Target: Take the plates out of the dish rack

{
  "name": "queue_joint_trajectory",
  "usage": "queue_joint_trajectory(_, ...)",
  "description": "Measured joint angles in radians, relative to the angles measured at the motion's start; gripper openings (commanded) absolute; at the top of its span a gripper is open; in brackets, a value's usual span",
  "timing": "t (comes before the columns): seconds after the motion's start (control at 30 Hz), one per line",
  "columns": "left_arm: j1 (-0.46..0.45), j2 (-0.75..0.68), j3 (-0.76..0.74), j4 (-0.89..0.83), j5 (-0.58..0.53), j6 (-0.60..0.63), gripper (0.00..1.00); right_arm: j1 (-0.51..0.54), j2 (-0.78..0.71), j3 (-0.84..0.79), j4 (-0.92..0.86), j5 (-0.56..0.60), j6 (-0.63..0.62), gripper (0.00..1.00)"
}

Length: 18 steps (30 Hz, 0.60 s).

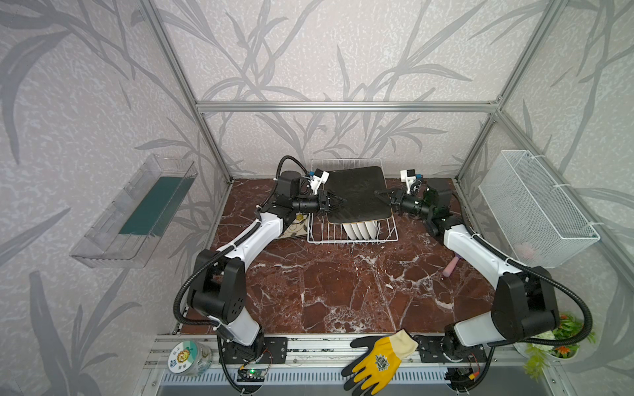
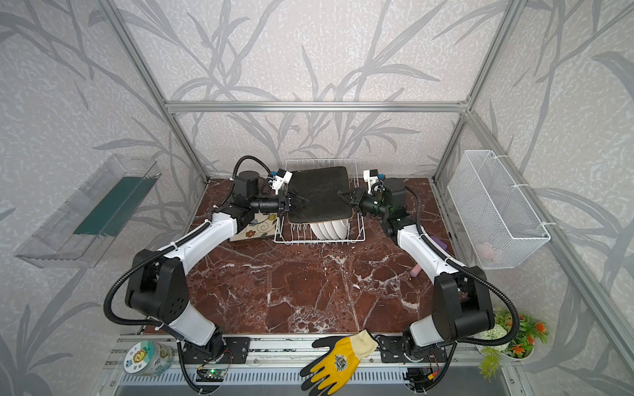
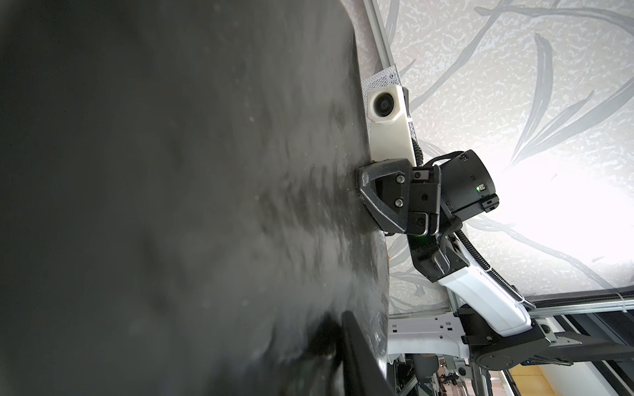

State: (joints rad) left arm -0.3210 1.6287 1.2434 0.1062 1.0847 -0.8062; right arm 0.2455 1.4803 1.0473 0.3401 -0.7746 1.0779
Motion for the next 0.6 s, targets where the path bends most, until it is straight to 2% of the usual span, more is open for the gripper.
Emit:
queue_joint_trajectory(0.13,0.000,0.002,0.000,0.008,0.002,-0.008,0.00,-0.002,0.000,-0.002,0.001,-0.002,0.003,0.01)
queue_joint_trajectory(0.37,0.000,0.011,-0.004,0.072,-0.004,-0.051,0.00,-0.005,0.000,-0.002,0.008,0.008,0.010,0.16)
queue_joint_trajectory(0.6,0.009,0.011,-0.005,0.138,-0.012,-0.189,0.00,-0.002,0.000,-0.004,0.014,-0.003,-0.042,0.26)
